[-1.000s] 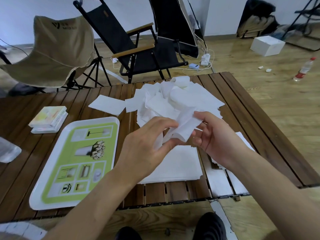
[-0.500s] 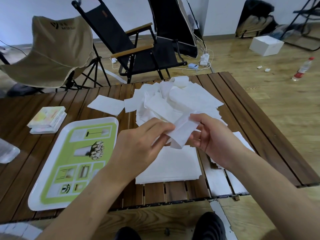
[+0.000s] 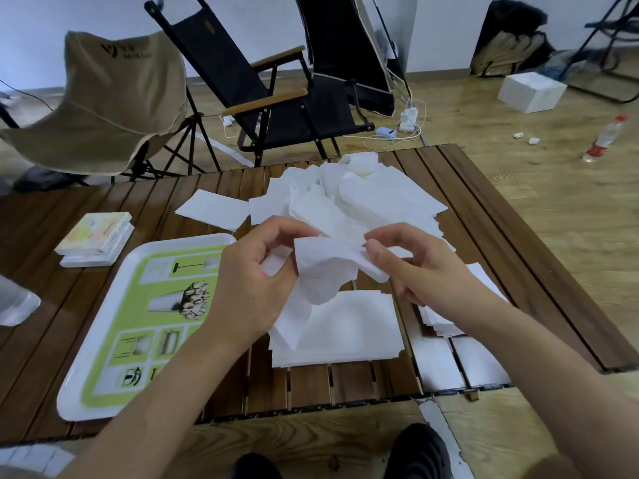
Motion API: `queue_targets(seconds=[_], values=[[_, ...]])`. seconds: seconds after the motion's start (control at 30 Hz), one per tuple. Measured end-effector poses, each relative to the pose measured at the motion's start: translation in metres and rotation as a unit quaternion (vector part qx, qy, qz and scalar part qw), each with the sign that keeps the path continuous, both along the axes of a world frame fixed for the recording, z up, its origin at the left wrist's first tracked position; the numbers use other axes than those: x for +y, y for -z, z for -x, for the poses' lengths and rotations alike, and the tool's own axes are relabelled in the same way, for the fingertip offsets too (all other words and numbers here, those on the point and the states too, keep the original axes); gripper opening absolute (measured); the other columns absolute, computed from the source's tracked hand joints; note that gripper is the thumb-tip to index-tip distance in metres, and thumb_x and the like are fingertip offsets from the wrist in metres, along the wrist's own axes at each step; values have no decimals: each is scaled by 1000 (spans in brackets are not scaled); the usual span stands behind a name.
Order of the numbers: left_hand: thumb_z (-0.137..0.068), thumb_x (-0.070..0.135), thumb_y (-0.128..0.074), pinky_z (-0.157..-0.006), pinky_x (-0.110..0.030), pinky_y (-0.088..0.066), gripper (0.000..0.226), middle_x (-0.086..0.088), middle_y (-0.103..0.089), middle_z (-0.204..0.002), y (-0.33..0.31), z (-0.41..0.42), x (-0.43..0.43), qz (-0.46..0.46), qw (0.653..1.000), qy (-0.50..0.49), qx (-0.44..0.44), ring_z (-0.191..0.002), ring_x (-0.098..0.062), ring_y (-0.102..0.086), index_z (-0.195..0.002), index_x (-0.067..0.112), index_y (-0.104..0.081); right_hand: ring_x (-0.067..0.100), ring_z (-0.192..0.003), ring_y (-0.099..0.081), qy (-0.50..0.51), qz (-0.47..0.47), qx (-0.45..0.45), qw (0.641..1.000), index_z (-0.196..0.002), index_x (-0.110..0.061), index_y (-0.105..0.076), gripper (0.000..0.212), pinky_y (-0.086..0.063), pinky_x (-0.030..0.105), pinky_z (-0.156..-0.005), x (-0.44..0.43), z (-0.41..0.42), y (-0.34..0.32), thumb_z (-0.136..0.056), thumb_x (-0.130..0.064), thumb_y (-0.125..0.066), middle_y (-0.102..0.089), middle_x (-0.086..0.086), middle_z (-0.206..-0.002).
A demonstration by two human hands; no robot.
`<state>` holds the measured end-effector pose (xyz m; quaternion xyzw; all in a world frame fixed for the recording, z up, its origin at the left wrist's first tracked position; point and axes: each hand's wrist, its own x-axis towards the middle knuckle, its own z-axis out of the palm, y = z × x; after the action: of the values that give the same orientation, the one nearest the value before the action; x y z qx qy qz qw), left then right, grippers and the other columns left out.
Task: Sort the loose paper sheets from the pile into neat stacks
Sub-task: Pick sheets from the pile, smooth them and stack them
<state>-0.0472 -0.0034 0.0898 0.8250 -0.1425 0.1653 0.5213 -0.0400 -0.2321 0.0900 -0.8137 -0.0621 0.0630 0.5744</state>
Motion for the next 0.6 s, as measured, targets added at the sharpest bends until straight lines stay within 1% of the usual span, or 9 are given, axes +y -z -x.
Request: queue_targets(seconds=[0.07,0.13,0.17,0.2,0.27,0.33,0.4,0.5,0.6], values=[[-92,0,-68,-72,-10,-50,25,22,-72,-101,1,0,1,12,1000,4,-3,-97,-1,-68,-102,23,-71,5,-50,-49,14,-8,53,998,-105,-15,-68,55,-37,14,-46,-1,0,0,-87,-66,-55,-67,-5,-77],[-93,-3,-66,-75,-11,-51,28,21,-73,-102,2,-1,2,21,1000,11,-11,-98,-3,-68,-104,21,-72,14,-55,-44,-3,-10,90,996,-95,-10,-70,70,-33,22,-49,-5,0,0,-85,-76,-48,-56,9,-62],[-93,-5,-65,-78,-12,-51,30,20,-74,-103,2,-1,3,26,999,19,-13,-100,-4,-69,-106,21,-74,17,-57,-40,-18,-19,98,995,-87,-12,-72,68,-31,25,-51,-6,0,-1,-87,-76,-49,-49,11,-61],[-93,-6,-64,-80,-14,-52,32,19,-76,-104,3,-1,3,36,999,28,-10,-102,-5,-70,-108,20,-76,18,-58,-35,-33,-35,98,994,-77,-19,-71,59,-28,27,-52,-6,1,-2,-88,-74,-51,-43,14,-63],[-93,-7,-65,-82,-16,-54,32,15,-77,-106,4,-1,3,61,997,45,1,-104,-7,-71,-109,18,-78,19,-57,-29,-53,-71,85,992,-61,-33,-64,45,-25,30,-54,-6,0,-3,-90,-66,-59,-39,14,-68],[-93,-5,-66,-79,-16,-54,30,15,-78,-105,5,-1,3,68,996,54,8,-104,-7,-71,-107,18,-79,19,-56,-28,-57,-93,68,992,-65,-33,-64,36,-24,29,-53,-4,0,-1,-87,-61,-66,-40,12,-67],[-94,-6,-65,-77,-15,-53,30,15,-77,-102,7,-1,4,58,997,55,7,-102,-6,-70,-105,18,-79,16,-55,-30,-56,-115,55,990,-75,-26,-69,29,-24,26,-52,-3,1,-2,-84,-53,-71,-45,1,-61],[-93,-11,-62,-75,-16,-50,36,13,-77,-99,8,-3,6,47,998,52,7,-99,-10,-70,-103,18,-80,11,-52,-34,-57,-174,60,981,-82,-14,-68,23,-21,25,-50,-3,1,-5,-83,-36,-69,-51,-7,-59],[-90,-12,-57,-75,-12,-47,37,14,-76,-97,6,-4,8,42,997,56,-12,-97,-8,-69,-100,15,-81,10,-46,-28,-52,-226,94,968,-87,-13,-58,19,-13,24,-48,-5,0,-6,-96,-30,-57,-51,-11,-56]])
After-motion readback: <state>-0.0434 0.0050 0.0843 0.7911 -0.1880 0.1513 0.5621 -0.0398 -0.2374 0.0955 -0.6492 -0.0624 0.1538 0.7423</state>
